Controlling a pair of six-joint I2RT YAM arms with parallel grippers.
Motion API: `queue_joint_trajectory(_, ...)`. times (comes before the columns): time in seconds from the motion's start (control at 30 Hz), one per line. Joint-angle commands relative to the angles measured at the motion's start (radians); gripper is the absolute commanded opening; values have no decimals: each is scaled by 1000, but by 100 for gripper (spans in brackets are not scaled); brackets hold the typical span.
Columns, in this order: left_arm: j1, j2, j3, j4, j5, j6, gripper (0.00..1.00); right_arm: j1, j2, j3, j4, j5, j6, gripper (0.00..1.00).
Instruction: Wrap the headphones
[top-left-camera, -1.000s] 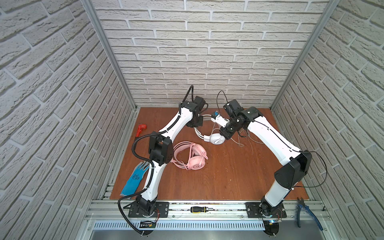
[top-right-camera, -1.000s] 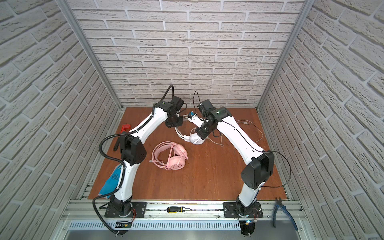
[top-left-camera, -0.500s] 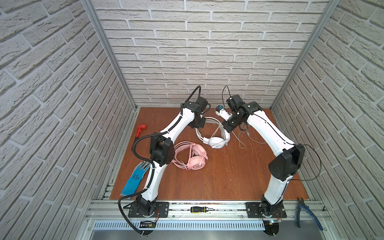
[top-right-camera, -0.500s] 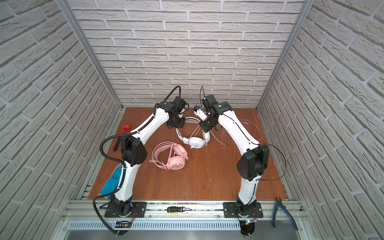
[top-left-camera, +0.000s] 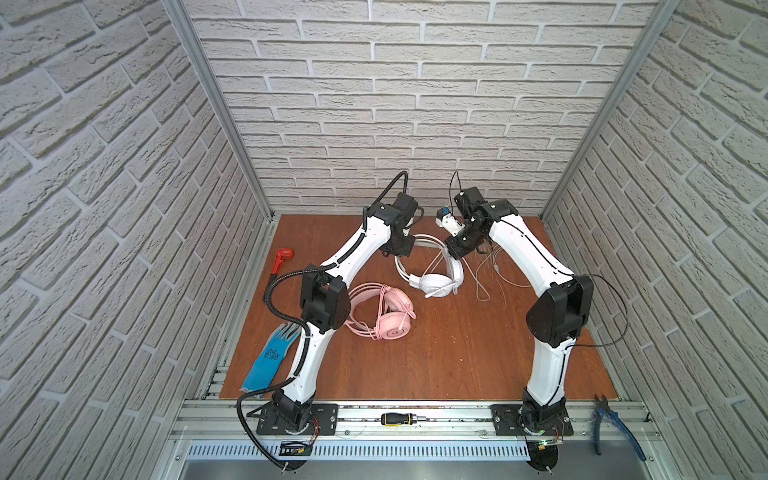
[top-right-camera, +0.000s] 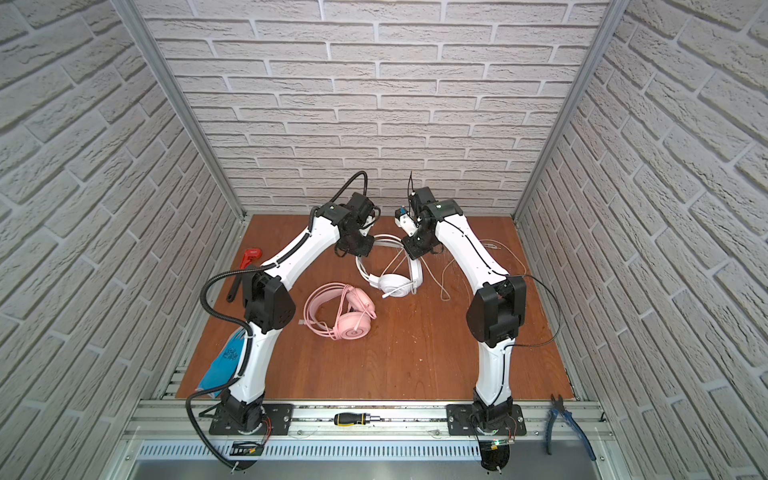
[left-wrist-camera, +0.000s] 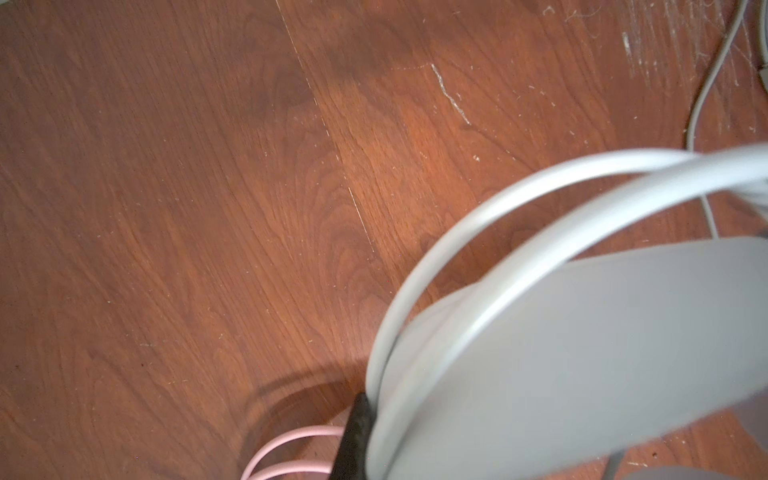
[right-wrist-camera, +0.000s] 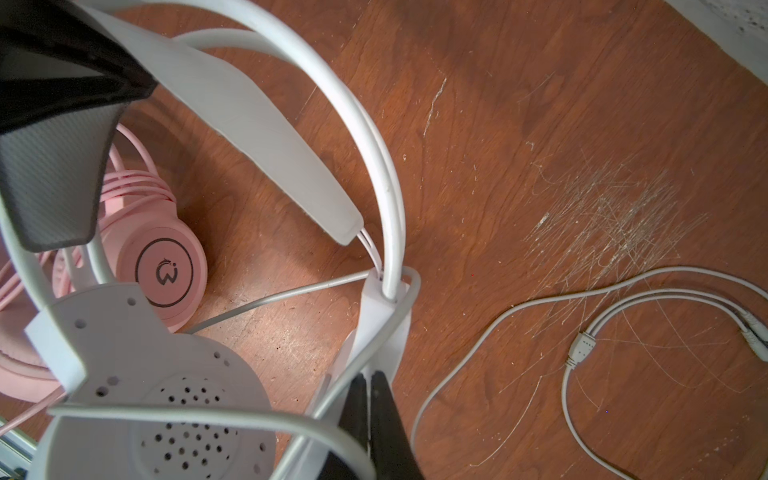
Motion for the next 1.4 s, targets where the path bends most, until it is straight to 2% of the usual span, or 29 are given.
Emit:
queue_joint_trajectory(0.0, -10, -9, 39, -32, 39, 43, 0, -31, -9, 30, 55, 36, 31, 11)
queue_joint_trajectory(0.37, -11, -14, 40, -35, 64, 52, 0, -73, 47, -27, 102, 29, 86, 16)
queue_joint_trajectory(0.47, -11, -21, 36, -30, 86, 56, 0, -90, 45, -69, 133, 14, 112, 21)
queue_joint_trajectory(0.97, 18, -83, -45, 70, 258, 15, 0, -220, 5, -357, 360, -274, 258, 26)
queue_joint_trajectory(1.37, 65, -158, -145, 211, 411, -72, 0, -245, 29, -490, 508, -396, 328, 30)
